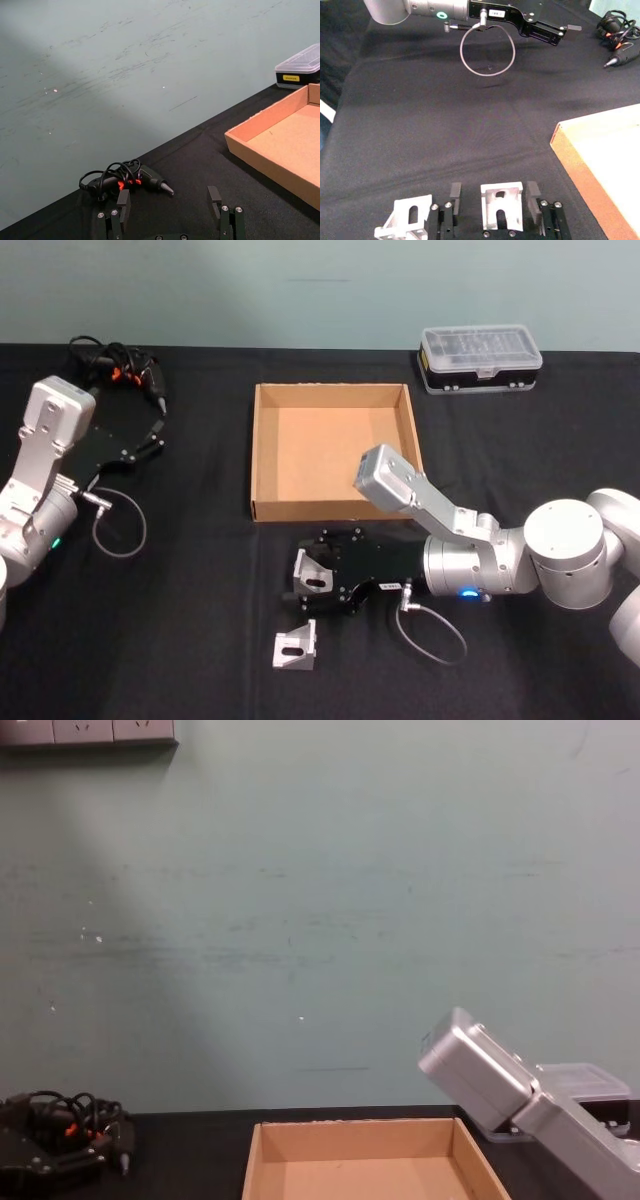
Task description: Use one hand to pick up the angle iron from the table and place it into the box.
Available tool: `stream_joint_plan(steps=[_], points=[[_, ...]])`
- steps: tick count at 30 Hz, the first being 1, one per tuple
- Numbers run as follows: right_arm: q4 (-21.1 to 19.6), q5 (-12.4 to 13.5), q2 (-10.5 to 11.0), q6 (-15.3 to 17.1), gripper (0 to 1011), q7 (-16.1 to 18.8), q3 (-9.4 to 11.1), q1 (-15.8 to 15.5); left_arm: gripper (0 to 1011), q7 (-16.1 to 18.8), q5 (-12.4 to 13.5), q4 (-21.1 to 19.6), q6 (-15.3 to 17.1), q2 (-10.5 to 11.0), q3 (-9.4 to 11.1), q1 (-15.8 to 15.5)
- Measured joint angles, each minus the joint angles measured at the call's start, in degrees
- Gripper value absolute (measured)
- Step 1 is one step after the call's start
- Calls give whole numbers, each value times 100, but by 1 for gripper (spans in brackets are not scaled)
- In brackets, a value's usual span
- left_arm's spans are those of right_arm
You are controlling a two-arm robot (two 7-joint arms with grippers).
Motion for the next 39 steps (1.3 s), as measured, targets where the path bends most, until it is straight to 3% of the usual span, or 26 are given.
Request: stream_joint_plan(steps=[12, 24, 29, 34, 39], points=[[-5, 1, -5, -42, 473, 3, 7, -10, 1000, 0, 0, 0, 0, 0, 0, 0], [-82, 2, -15, -46, 468, 9, -11, -39, 1000, 0, 0, 0, 0, 0, 0, 0], [-294, 80, 15, -41, 469, -52, 118, -35, 1000, 0, 0, 0, 0, 0, 0, 0], [-575, 144, 62, -101, 469, -293, 418, 139, 1000, 0, 0, 0, 0, 0, 0, 0], [-475, 115, 9, -156, 468, -472, 593, 340, 1000, 0, 0, 0, 0, 0, 0, 0]])
